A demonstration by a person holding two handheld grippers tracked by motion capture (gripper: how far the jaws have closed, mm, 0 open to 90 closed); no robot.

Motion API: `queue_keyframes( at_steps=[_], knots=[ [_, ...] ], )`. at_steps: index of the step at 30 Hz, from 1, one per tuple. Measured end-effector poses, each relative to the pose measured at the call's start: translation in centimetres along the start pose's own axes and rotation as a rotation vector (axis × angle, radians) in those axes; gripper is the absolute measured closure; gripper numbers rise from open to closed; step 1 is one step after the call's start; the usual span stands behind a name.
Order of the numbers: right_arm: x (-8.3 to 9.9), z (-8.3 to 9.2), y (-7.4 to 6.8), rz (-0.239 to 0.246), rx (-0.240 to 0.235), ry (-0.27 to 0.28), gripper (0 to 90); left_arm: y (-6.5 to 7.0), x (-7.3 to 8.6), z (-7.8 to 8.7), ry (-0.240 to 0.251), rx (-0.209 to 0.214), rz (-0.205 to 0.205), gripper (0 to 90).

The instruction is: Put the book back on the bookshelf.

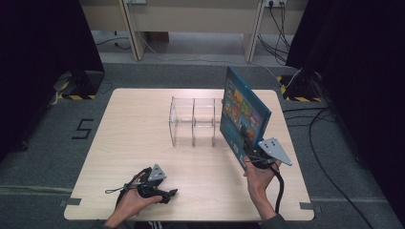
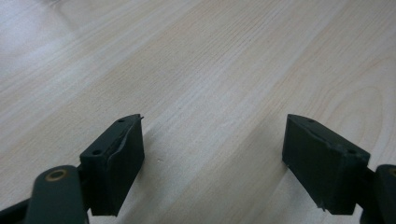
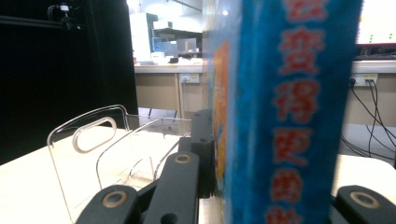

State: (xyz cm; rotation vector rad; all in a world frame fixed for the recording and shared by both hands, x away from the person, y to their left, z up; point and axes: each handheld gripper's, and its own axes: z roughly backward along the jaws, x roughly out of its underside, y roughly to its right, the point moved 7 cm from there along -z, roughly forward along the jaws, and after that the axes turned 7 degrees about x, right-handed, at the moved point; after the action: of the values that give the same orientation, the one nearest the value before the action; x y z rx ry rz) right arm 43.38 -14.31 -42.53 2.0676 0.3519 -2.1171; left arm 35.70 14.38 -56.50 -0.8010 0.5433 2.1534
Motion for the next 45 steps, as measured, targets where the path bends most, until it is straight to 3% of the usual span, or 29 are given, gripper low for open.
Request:
queue_keyframes(
  at_steps=[15, 45],
  knots=[
    [0.6, -2.5, 0.0, -0.018, 0.058, -0.001, 83.2, 0.0, 0.0, 0.0, -0.002, 0.000, -0.003, 20.0],
    [1.9, -5.5, -0.1, 0.023, 0.107, 0.012, 83.2, 0.1, 0.0, 0.0, -0.002, -0.005, -0.010, 19.9]
  ],
)
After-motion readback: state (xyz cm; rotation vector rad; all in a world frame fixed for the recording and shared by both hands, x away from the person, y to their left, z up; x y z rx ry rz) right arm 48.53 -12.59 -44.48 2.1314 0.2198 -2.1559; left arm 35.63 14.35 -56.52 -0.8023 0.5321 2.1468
